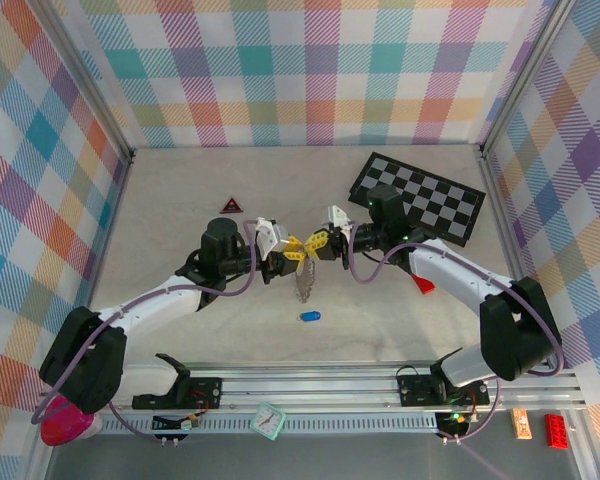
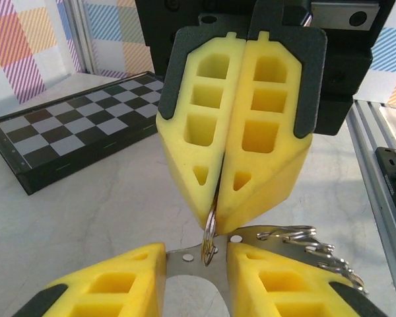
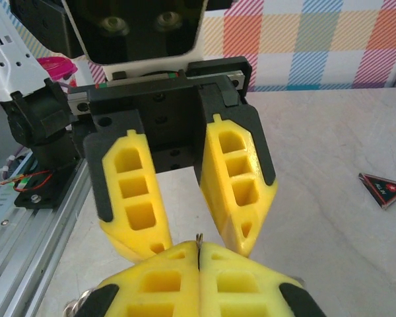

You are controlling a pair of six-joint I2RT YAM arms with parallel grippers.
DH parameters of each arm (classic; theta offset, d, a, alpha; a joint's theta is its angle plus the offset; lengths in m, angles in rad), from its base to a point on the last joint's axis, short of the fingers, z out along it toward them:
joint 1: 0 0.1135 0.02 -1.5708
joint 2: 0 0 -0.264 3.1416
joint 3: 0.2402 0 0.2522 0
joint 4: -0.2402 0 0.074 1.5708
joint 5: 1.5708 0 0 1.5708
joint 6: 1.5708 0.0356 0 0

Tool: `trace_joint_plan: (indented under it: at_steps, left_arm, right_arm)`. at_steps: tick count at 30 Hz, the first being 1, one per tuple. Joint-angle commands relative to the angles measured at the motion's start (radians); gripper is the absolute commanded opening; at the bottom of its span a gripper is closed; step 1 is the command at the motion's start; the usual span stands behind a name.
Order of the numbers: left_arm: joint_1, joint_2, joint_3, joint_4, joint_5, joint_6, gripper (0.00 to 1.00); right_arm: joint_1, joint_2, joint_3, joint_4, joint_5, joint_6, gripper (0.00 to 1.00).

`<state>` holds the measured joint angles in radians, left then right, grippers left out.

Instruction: Put the keys on the keyring

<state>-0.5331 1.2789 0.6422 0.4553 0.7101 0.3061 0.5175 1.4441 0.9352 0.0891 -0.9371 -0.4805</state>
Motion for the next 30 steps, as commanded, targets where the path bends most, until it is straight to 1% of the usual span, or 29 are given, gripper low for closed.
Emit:
trace_joint_plan:
  at_steps: [1, 4, 6, 13, 14, 16, 23, 27, 29, 30]
  left_arm:
    - [0.010, -0.005, -0.003, 0.028, 0.044, 0.010, 0.28]
    - [0.009, -0.012, -0.007, 0.026, 0.047, 0.011, 0.27]
    - [0.009, -0.013, -0.004, 0.024, 0.053, 0.011, 0.24]
    - [0.009, -0.015, -0.001, 0.025, 0.058, 0.014, 0.22]
    - [0.009, -0.015, 0.000, 0.025, 0.060, 0.016, 0.19]
    - [0.009, -0.015, 0.004, 0.020, 0.062, 0.016, 0.17]
    - [0.009, -0.015, 0.014, 0.007, 0.059, 0.018, 0.00]
    - [0.009, -0.033, 0.026, -0.023, 0.039, -0.004, 0.00]
    - [0.009, -0.050, 0.031, -0.042, 0.029, -0.037, 0.00]
    - [0.009, -0.058, 0.031, -0.041, 0.019, -0.066, 0.00]
  right_arm:
    - [0.006, 0.001, 0.004, 0.016, -0.059, -0.027, 0.00]
    - [0.007, -0.001, 0.005, 0.000, -0.060, -0.038, 0.00]
    - [0.010, 0.002, 0.008, -0.007, -0.063, -0.042, 0.00]
    - [0.018, 0.014, 0.012, -0.036, -0.059, -0.062, 0.00]
    - [0.019, 0.016, 0.014, -0.040, -0.060, -0.063, 0.00]
    - [0.022, 0.018, 0.018, -0.046, -0.062, -0.065, 0.00]
    - [0.027, 0.021, 0.027, -0.077, -0.059, -0.078, 0.00]
    - [0.027, 0.004, 0.021, -0.089, -0.006, -0.083, 0.00]
    - [0.026, -0.013, 0.011, -0.083, 0.019, -0.081, 0.04]
    - [0.025, -0.021, 0.002, -0.068, 0.031, -0.073, 0.11]
